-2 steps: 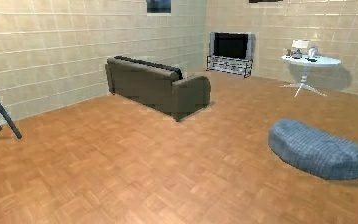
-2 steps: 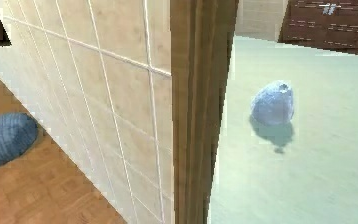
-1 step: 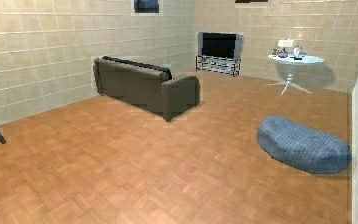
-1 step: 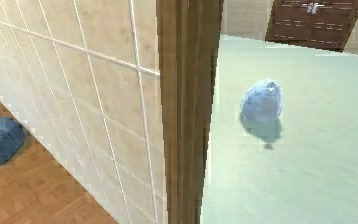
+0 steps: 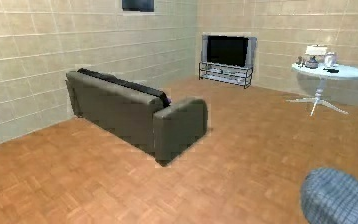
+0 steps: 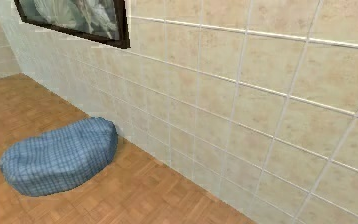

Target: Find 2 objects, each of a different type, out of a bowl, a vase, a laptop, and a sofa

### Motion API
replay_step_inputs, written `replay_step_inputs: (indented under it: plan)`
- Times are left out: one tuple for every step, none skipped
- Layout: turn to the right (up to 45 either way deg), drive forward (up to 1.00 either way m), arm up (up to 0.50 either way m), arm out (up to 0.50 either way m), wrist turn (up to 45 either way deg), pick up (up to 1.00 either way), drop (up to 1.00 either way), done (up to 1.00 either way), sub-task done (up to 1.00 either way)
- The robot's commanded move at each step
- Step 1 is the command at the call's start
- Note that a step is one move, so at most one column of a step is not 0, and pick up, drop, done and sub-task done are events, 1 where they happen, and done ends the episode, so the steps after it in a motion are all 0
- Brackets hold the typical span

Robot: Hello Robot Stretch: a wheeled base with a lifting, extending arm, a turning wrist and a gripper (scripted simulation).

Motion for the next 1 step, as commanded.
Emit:
replay_step_inputs:
  plan:
    - [3.0, 0.0, 0.0, 0.0, 0.0, 0.0, 0.0, 0.0, 0.0]
